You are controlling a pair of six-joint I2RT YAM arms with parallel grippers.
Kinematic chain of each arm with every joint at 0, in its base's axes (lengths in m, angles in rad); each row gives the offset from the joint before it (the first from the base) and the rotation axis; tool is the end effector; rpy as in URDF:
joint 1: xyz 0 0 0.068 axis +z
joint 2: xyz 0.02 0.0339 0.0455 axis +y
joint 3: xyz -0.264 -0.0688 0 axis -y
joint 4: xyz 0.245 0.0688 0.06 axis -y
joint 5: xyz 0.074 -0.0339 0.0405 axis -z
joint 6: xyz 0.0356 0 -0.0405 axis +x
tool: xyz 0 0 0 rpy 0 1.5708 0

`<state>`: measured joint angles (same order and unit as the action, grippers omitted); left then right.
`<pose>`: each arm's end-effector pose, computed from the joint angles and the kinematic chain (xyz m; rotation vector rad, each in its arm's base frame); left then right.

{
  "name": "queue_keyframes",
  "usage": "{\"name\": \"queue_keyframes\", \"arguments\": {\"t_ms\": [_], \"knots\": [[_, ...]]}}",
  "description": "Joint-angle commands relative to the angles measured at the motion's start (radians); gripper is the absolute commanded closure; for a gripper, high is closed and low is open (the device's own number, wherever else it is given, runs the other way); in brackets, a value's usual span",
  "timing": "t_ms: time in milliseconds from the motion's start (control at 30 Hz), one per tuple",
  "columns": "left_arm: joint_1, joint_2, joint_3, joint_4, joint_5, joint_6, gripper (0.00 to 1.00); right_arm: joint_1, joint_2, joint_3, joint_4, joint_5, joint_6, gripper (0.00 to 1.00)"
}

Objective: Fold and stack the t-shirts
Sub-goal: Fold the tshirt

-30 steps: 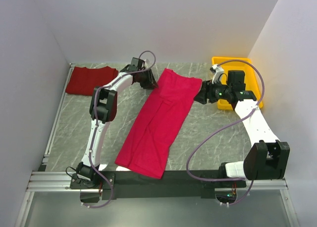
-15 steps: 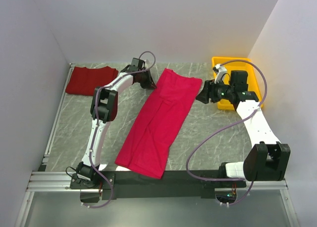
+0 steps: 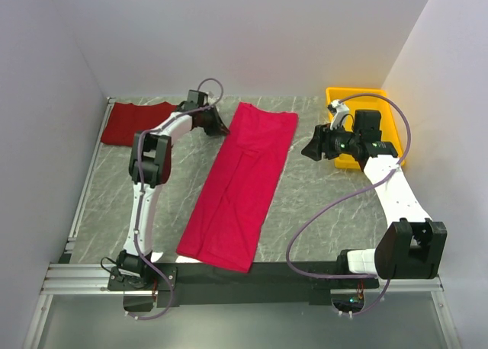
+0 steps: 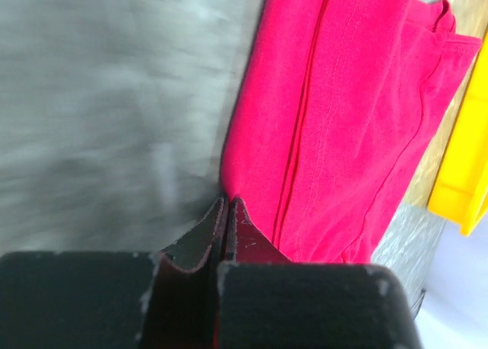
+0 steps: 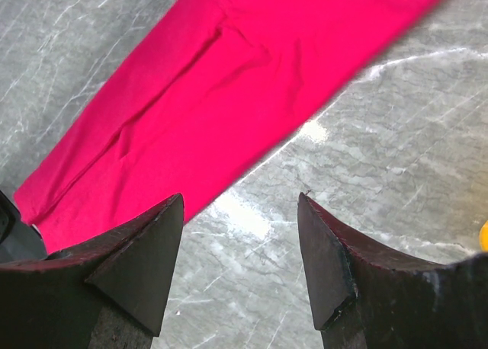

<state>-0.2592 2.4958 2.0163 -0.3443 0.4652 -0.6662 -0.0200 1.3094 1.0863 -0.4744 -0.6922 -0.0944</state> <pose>0.5254 -0.1558 0.1349 -0.2783 2.4985 -0.9685 0.2821 0.0171 0.3077 -0.4399 2.1269 0.7140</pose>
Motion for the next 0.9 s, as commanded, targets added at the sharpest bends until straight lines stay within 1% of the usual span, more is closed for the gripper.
{"name": "queue_keyframes", "arguments": {"t_ms": [0, 100, 300, 500, 633, 700, 800, 833, 867], "knots": [[0.072, -0.038, -0.051, -0.019, -0.086, 0.007, 1.00, -0.009, -0.019, 0.007, 0.023, 0.014, -0.005, 0.32], [0.107, -0.074, -0.108, -0.001, -0.100, -0.004, 0.99, -0.009, -0.013, 0.011, 0.023, 0.022, -0.007, 0.32], [0.181, -0.176, -0.302, 0.063, -0.158, -0.078, 1.00, -0.009, 0.014, 0.026, 0.016, 0.036, -0.016, 0.32], [0.213, -0.252, -0.415, 0.128, -0.229, -0.148, 1.00, -0.009, 0.056, 0.053, -0.003, 0.046, -0.031, 0.32], [0.218, -0.246, -0.401, 0.134, -0.254, -0.177, 1.00, -0.008, 0.080, 0.075, -0.033, 0.063, -0.066, 0.32], [0.219, -0.216, -0.357, 0.120, -0.250, -0.184, 1.00, -0.005, 0.090, 0.083, -0.058, 0.060, -0.088, 0.32], [0.219, -0.177, -0.292, 0.110, -0.229, -0.191, 0.99, 0.015, 0.120, 0.098, -0.108, 0.066, -0.172, 0.32], [0.219, -0.170, -0.278, 0.107, -0.226, -0.191, 1.00, 0.053, 0.125, 0.101, -0.121, 0.074, -0.220, 0.32], [0.219, -0.158, -0.265, 0.103, -0.223, -0.187, 1.00, 0.066, 0.125, 0.100, -0.130, 0.083, -0.243, 0.32]]}}
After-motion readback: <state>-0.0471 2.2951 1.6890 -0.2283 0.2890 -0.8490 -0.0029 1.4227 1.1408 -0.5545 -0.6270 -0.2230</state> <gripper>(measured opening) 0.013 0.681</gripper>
